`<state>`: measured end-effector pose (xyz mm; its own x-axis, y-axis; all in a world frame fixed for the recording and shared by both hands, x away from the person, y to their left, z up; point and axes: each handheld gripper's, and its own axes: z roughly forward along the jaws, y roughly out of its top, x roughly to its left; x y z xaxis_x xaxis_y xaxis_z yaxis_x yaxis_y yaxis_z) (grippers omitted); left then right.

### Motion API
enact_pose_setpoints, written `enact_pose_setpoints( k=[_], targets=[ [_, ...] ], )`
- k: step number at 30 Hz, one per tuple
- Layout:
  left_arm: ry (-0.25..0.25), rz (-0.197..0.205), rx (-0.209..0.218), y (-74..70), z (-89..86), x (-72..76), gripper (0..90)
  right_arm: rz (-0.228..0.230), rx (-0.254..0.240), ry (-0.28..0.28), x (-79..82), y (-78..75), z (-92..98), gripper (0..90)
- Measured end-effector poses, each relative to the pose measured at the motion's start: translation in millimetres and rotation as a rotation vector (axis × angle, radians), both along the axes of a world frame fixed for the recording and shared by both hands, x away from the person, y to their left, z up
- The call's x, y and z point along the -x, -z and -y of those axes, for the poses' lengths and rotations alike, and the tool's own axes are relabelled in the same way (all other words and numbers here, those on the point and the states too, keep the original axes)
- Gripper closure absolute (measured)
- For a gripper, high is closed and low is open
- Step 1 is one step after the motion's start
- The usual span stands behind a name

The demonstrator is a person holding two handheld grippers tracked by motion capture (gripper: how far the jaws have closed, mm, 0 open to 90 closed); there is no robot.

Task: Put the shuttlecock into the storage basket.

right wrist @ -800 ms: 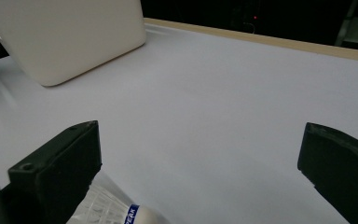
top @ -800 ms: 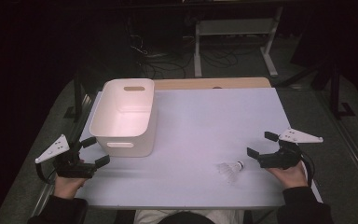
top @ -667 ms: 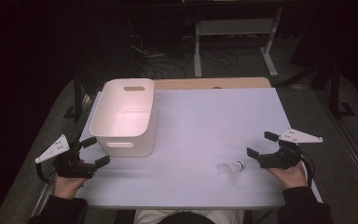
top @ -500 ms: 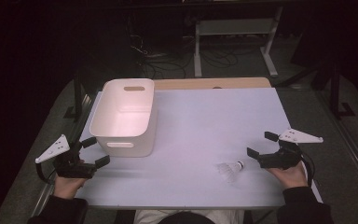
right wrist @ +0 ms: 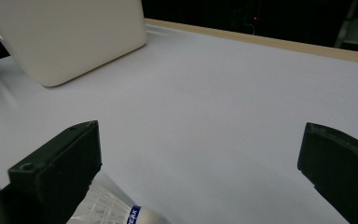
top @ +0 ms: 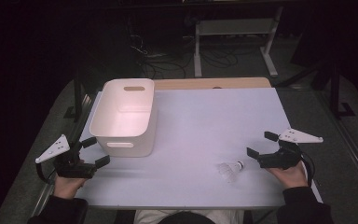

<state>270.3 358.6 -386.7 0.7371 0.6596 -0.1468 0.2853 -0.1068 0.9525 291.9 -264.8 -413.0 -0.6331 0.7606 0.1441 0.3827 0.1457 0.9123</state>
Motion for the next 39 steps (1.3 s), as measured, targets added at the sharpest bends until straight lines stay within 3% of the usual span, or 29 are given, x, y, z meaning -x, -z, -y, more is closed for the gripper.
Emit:
enact_pose_setpoints(
  k=[20,39],
  targets=[
    [-0.001,-0.002,-0.003,0.1,0.2,0.2,0.0,-0.003,0.014,-0.026,-1.5,-10.6,-3.9,0.0],
    [0.001,-0.004,-0.005,0.4,0.6,0.1,0.0,-0.031,0.054,-0.119,-1.9,-21.7,-15.9,0.0]
  ],
)
